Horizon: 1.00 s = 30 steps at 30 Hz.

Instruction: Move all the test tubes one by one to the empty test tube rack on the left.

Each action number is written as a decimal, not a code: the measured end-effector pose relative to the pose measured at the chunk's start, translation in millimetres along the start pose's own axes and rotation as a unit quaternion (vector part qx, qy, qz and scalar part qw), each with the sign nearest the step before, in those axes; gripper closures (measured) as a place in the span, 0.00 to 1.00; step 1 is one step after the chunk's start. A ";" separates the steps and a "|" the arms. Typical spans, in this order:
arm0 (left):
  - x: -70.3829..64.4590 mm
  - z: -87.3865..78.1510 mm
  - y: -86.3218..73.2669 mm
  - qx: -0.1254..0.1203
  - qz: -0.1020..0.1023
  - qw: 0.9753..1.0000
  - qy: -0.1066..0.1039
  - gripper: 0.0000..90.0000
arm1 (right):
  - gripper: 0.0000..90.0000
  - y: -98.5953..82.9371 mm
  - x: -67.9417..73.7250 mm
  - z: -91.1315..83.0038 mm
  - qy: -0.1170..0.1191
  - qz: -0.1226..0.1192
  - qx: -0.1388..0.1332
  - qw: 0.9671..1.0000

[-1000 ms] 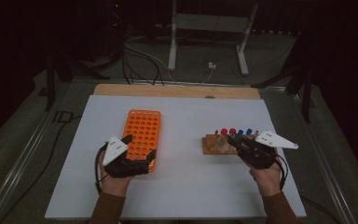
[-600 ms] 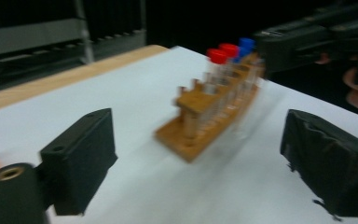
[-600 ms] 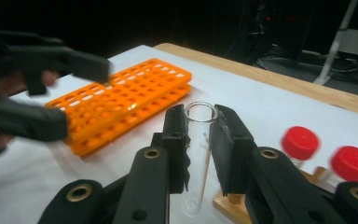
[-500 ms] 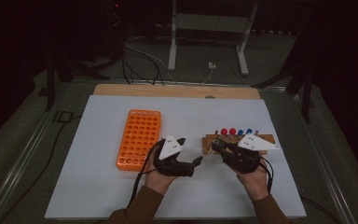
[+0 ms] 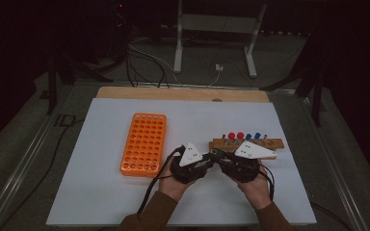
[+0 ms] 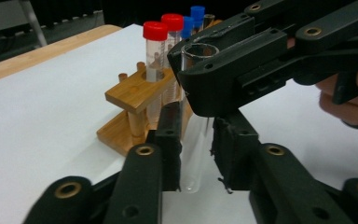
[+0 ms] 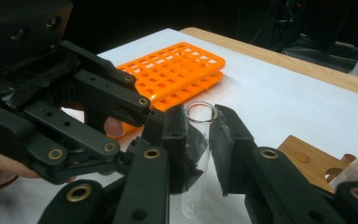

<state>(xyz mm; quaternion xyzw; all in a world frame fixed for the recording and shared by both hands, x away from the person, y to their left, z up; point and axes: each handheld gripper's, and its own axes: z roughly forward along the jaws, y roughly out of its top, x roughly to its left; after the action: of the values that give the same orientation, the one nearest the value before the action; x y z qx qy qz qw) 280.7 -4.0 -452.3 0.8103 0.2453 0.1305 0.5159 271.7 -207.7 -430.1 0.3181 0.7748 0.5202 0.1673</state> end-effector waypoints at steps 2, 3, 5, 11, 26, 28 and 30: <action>-0.3 -0.1 -0.2 -0.001 0.004 1.000 0.002 0.85 | 0.85 -0.3 -0.2 0.3 0.000 0.001 0.000 1.000; -0.3 -0.1 -0.2 -0.002 0.005 1.000 0.002 0.85 | 0.85 -0.3 -0.4 0.2 0.001 0.001 0.000 1.000; -0.2 -0.1 -0.1 -0.006 0.005 1.000 0.001 0.85 | 0.84 -0.1 -0.8 -0.6 0.002 0.003 -0.001 1.000; 0.3 0.2 -0.7 -0.006 0.006 1.000 0.007 0.85 | 0.73 1.5 -4.1 -6.0 0.007 0.014 -0.019 1.000; 35.0 -28.5 -2.5 -0.032 -0.031 0.998 0.047 0.85 | 0.17 -3.4 -21.7 -25.8 -0.065 0.034 -0.035 0.997; 42.0 -33.6 -2.2 -0.037 -0.031 0.997 0.058 0.85 | 0.17 -4.1 -23.1 -27.3 -0.068 0.037 -0.037 0.996; 49.5 -39.2 -1.8 -0.041 -0.031 0.996 0.066 0.85 | 0.11 -7.1 -26.9 -32.1 -0.075 0.040 -0.040 0.996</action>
<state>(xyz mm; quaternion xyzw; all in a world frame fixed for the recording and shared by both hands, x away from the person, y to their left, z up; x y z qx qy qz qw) 303.8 53.2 -438.9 0.7701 0.2980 0.1777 0.5353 270.4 -249.9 -425.5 0.3796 0.7252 0.5320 0.2164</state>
